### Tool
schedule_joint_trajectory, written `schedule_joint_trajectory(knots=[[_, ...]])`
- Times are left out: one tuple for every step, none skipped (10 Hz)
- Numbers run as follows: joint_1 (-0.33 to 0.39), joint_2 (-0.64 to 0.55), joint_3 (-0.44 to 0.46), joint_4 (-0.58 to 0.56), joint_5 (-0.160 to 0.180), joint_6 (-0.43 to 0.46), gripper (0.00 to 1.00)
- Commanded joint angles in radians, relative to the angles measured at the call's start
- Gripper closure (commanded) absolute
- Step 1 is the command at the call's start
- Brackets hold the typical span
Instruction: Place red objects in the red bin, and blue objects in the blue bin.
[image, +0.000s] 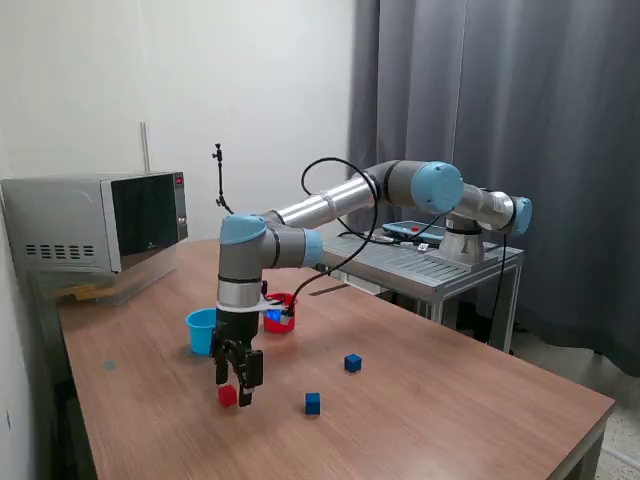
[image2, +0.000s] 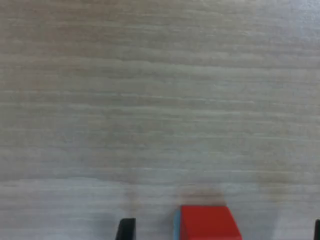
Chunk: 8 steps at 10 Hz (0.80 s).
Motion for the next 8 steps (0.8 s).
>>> schedule_joint_trajectory(knots=[[0.001,0.0,-0.004,-0.001,-0.001,0.0,0.0],[0.001,-0.001,-0.004,-0.009,-0.001,0.0,0.0],[0.001,0.0,-0.004,-0.009,-0.003,0.0,0.0],[0.001,0.0,-0.004,-0.01,-0.003,0.0,0.0],[0.001,-0.001,-0.004,-0.01,-0.003,0.0,0.0],[0.001,0.0,-0.003,-0.01,-0.003,0.0,0.0],[0.001,0.0,-0.003,-0.01,-0.003,0.0,1.0],[0.003,0.0,-0.003,-0.01,-0.003,0.0,1.0]])
